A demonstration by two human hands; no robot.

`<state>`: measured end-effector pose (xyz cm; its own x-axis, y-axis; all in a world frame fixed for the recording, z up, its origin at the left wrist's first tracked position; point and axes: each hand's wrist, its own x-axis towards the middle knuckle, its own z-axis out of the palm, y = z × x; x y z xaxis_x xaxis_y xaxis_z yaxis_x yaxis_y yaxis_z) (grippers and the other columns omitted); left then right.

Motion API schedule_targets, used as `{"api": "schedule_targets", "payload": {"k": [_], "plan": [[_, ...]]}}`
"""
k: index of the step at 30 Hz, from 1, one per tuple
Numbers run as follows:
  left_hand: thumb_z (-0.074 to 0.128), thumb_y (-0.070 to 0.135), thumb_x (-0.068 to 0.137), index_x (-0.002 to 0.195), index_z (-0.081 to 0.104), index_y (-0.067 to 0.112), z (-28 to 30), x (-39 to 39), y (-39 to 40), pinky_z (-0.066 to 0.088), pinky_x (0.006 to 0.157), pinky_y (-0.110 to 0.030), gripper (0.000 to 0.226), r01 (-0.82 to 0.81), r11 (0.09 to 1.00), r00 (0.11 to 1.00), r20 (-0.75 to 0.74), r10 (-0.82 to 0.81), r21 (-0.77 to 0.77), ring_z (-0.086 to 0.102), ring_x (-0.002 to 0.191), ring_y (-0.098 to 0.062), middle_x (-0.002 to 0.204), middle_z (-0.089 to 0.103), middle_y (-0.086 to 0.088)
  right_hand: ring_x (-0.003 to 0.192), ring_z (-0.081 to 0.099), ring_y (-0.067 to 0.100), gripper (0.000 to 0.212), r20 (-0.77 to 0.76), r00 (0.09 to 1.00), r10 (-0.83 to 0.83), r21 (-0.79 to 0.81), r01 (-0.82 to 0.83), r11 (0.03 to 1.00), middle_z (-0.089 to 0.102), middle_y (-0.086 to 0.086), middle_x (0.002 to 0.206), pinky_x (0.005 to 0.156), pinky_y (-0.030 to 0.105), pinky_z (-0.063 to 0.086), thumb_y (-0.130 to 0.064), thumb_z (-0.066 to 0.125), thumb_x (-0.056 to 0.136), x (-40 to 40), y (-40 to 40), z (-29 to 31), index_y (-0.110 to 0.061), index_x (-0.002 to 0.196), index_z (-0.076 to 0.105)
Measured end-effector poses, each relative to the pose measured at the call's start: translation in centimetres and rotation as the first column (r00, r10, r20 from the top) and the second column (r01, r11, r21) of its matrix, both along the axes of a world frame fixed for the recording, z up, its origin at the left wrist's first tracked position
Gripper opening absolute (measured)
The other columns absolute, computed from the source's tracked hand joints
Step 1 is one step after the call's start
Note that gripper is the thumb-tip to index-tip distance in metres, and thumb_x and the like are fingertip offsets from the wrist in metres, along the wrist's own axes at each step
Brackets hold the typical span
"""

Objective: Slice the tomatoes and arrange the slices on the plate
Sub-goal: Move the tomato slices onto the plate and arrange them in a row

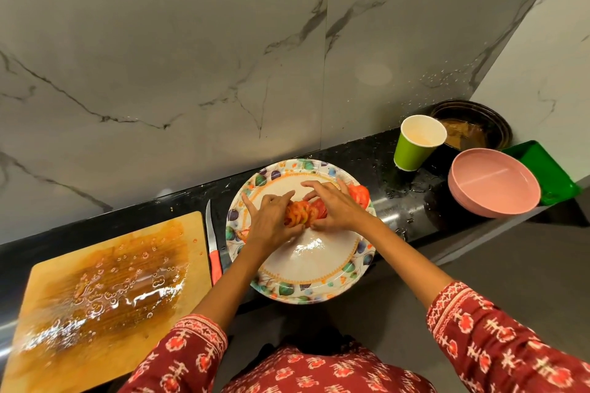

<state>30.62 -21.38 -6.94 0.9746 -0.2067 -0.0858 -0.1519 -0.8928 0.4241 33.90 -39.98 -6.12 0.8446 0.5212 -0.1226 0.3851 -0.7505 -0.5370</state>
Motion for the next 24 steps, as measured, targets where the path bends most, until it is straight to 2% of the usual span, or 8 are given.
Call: {"api": "schedule_targets", "payload": {"k": [4, 6, 7, 9, 12, 14, 17, 24], "plan": [[0.067, 0.055, 0.073, 0.144, 0.025, 0.028, 0.3, 0.1, -0.7, 0.014, 0.11, -0.064, 0.087, 0.018, 0.998, 0.999, -0.045, -0.015, 0.06, 0.031, 0.132, -0.023, 0.14, 0.043, -0.004, 0.133, 0.037, 0.018, 0.077, 0.043, 0.999, -0.023, 0.023, 0.022, 0.999, 0.06, -0.003, 0.123, 0.116, 0.047, -0.002, -0.032, 0.071, 0.078, -0.3, -0.2, -0.1, -0.024, 0.141, 0.027], [0.065, 0.054, 0.076, 0.144, 0.024, 0.029, 0.5, 0.1, -1.0, -0.007, 0.108, -0.067, 0.084, 0.027, 0.994, 0.999, -0.032, -0.024, 0.106, 0.028, 0.135, -0.022, 0.142, 0.041, -0.003, 0.131, 0.039, 0.018, 0.077, 0.075, 0.997, -0.028, 0.034, 0.026, 0.999, 0.062, -0.003, 0.12, 0.117, 0.047, -0.002, -0.032, 0.072, 0.077, -0.4, -0.4, -0.2, -0.023, 0.141, 0.029], [0.064, 0.053, 0.078, 0.144, 0.024, 0.029, 0.6, 0.0, -1.2, -0.01, 0.107, -0.067, 0.081, 0.033, 0.992, 0.999, -0.027, -0.03, 0.123, 0.027, 0.136, -0.022, 0.143, 0.04, -0.003, 0.131, 0.039, 0.017, 0.078, 0.085, 0.996, -0.027, 0.035, 0.024, 0.999, 0.062, -0.003, 0.12, 0.117, 0.048, -0.001, -0.033, 0.072, 0.077, -0.4, -0.5, -0.2, -0.022, 0.141, 0.029], [0.062, 0.051, 0.08, 0.144, 0.023, 0.028, 1.0, 0.0, -1.5, -0.005, 0.108, -0.067, 0.079, 0.045, 0.991, 0.999, -0.024, -0.042, 0.128, 0.026, 0.136, -0.022, 0.143, 0.04, -0.004, 0.133, 0.038, 0.017, 0.082, 0.092, 0.996, -0.022, 0.038, 0.019, 0.999, 0.06, -0.003, 0.125, 0.117, 0.049, 0.002, -0.037, 0.073, 0.076, -0.4, -1.0, 0.0, -0.022, 0.143, 0.027], [0.061, 0.052, 0.08, 0.145, 0.02, 0.028, 1.4, 0.2, -1.9, -0.009, 0.107, -0.067, 0.081, 0.059, 0.986, 0.998, -0.038, -0.054, 0.153, 0.024, 0.138, -0.022, 0.145, 0.038, -0.003, 0.135, 0.034, 0.017, 0.09, 0.063, 0.997, -0.045, 0.007, 0.045, 0.999, 0.054, -0.003, 0.131, 0.115, 0.049, 0.006, -0.04, 0.075, 0.074, -0.2, -1.9, 0.4, -0.024, 0.145, 0.023], [0.06, 0.054, 0.08, 0.146, 0.018, 0.028, 1.6, 0.3, -2.2, -0.01, 0.106, -0.068, 0.083, 0.085, 0.979, 0.996, -0.032, -0.08, 0.186, 0.025, 0.138, -0.021, 0.145, 0.038, -0.002, 0.134, 0.034, 0.017, 0.088, 0.049, 0.997, -0.054, -0.014, 0.054, 0.998, 0.055, -0.003, 0.129, 0.114, 0.047, 0.008, -0.034, 0.075, 0.075, -0.1, -2.3, 0.6, -0.025, 0.145, 0.022], [0.057, 0.054, 0.082, 0.145, 0.02, 0.027, 1.6, 0.5, -2.5, -0.013, 0.104, -0.066, 0.078, 0.116, 0.972, 0.993, -0.012, -0.116, 0.206, 0.027, 0.136, -0.022, 0.143, 0.041, -0.002, 0.132, 0.037, 0.018, 0.08, 0.013, 0.996, -0.089, 0.037, 0.088, 0.995, 0.058, -0.003, 0.124, 0.112, 0.043, 0.013, -0.031, 0.072, 0.078, -0.2, -2.5, 0.6, -0.024, 0.143, 0.025], [0.053, 0.055, 0.084, 0.144, 0.023, 0.026, 1.3, 0.5, -2.4, -0.008, 0.106, -0.067, 0.073, 0.109, 0.969, 0.994, -0.009, -0.11, 0.223, 0.028, 0.135, -0.022, 0.143, 0.04, -0.003, 0.139, 0.029, 0.018, 0.072, -0.02, 0.998, -0.065, 0.017, 0.065, 0.998, 0.058, -0.005, 0.129, 0.115, 0.046, 0.004, -0.03, 0.067, 0.084, -0.5, -2.1, 0.4, -0.025, 0.142, 0.025]]}}
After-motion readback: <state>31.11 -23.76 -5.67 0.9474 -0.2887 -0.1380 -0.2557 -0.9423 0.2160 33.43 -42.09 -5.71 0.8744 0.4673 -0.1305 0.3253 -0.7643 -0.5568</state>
